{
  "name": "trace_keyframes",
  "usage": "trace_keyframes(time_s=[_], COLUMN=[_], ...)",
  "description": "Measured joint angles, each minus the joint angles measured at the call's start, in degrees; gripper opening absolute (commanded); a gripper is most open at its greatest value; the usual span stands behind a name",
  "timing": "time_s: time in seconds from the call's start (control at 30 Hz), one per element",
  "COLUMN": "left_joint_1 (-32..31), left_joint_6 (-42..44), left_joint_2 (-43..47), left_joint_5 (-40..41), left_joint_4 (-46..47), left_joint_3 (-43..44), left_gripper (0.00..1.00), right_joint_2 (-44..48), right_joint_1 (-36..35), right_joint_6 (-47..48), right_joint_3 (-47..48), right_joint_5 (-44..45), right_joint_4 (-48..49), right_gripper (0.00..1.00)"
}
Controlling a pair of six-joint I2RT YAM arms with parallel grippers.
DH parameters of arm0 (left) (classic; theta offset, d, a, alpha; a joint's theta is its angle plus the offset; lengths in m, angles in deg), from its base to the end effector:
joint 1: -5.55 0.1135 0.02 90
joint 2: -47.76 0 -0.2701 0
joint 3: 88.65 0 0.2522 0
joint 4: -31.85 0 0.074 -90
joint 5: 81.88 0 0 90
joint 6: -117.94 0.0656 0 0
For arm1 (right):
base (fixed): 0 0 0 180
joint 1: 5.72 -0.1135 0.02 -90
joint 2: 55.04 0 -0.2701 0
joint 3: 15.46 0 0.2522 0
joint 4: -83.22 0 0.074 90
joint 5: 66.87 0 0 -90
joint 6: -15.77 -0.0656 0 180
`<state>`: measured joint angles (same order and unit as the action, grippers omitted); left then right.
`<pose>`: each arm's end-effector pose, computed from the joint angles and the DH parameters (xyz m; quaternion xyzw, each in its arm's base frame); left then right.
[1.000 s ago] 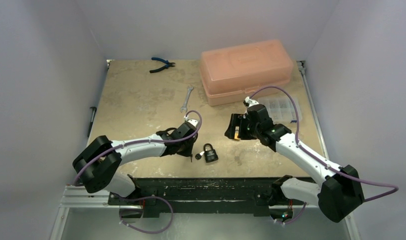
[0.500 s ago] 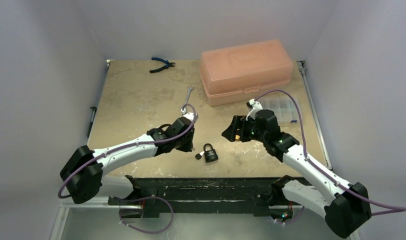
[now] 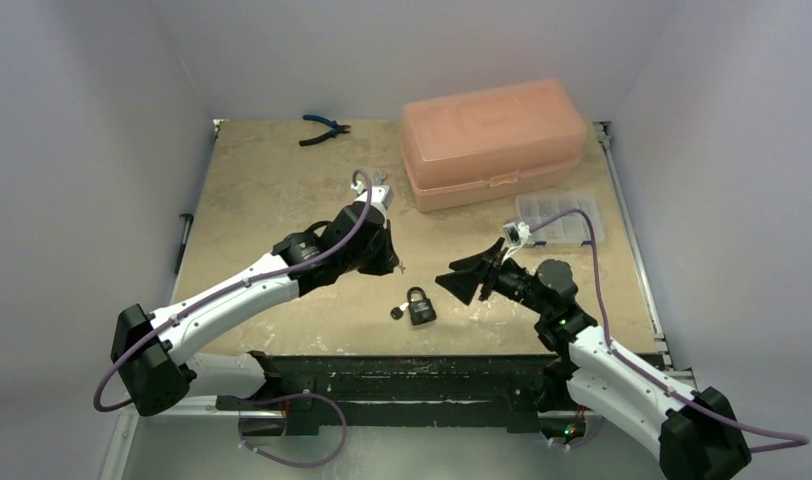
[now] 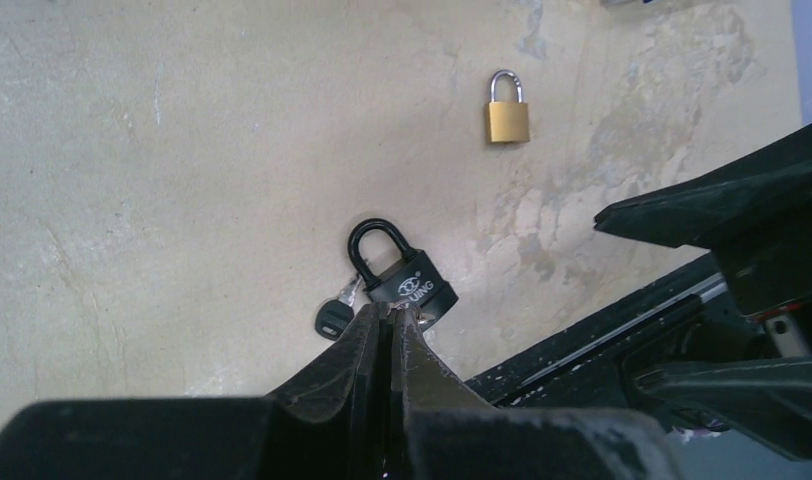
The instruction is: Unlock with the key
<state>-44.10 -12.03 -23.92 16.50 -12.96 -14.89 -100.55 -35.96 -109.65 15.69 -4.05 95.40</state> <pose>0.1945 -0.2142 0.2848 0.0479 0.9129 -0.2343 0.3308 0.1640 0.1303 0.2386 -0.1311 0.7069 0.5077 0.4747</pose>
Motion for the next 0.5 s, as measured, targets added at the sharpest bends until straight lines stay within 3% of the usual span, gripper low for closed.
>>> trace_keyframes(time_s=[0.27, 0.5], left_joint_1=[0.0, 0.0], left_joint_6=[-3.6, -5.4], left_joint_2=[0.0, 0.5], left_joint_5=[-1.2, -3.6], left_joint_4=[-1.7, -2.1], left_joint_3=[3.5, 4.9], left_gripper=[0.0, 0.0], right_joint_2=[0.4, -6.5], right_joint_1=[-5.1, -11.5], right_joint_6=[2.7, 10.8], right_joint_3=[-7.3, -7.2], right_joint_5=[0.7, 1.7], right_joint_4=[21.7, 28.8], right_gripper=[0.72, 0.71])
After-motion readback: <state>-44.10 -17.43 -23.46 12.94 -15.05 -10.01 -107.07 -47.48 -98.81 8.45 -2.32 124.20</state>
